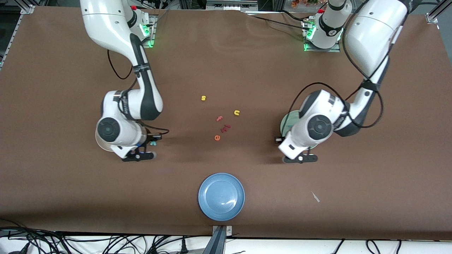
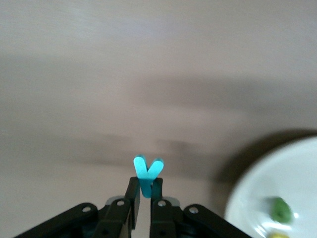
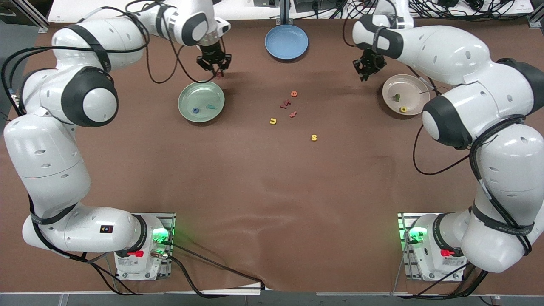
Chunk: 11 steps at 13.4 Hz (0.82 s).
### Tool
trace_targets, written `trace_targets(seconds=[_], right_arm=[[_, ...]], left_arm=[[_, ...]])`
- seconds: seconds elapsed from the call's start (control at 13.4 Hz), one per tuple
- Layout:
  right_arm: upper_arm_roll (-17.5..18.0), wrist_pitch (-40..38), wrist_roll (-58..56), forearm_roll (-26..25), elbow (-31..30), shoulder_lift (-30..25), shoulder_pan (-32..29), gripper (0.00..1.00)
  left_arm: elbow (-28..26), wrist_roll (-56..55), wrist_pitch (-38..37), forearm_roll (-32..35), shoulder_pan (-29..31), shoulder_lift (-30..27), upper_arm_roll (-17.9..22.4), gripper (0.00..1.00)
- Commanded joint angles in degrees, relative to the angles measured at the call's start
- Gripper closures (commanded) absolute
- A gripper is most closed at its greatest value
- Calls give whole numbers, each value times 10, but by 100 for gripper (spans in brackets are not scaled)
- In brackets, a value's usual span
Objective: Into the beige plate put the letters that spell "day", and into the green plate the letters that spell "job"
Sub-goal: 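Place the pink p on the green plate while the right gripper places y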
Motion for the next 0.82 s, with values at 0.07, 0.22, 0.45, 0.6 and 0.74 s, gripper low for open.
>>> trace_targets(seconds=[0.07, 0.22, 0.45, 0.6, 0.74], right_arm=[[-48, -37, -22, 4, -38, -25, 6, 100], [-74, -62, -35, 3, -38, -20, 4, 100], [-94, -88, -98, 3, -38, -14, -29, 94], [-94, -88, -91, 4, -35, -11, -31, 0], [-94, -89, -79, 4, -25, -13, -16, 0]], left_arm=[[-50, 36, -10, 28, 35, -8, -5, 100], [-71, 35, -5, 28, 36, -5, -5, 100], [-79, 40, 21, 29, 50, 1, -5, 100], [-77, 40, 21, 29, 50, 11, -5, 51], [-72, 39, 17, 29, 52, 6, -5, 0]])
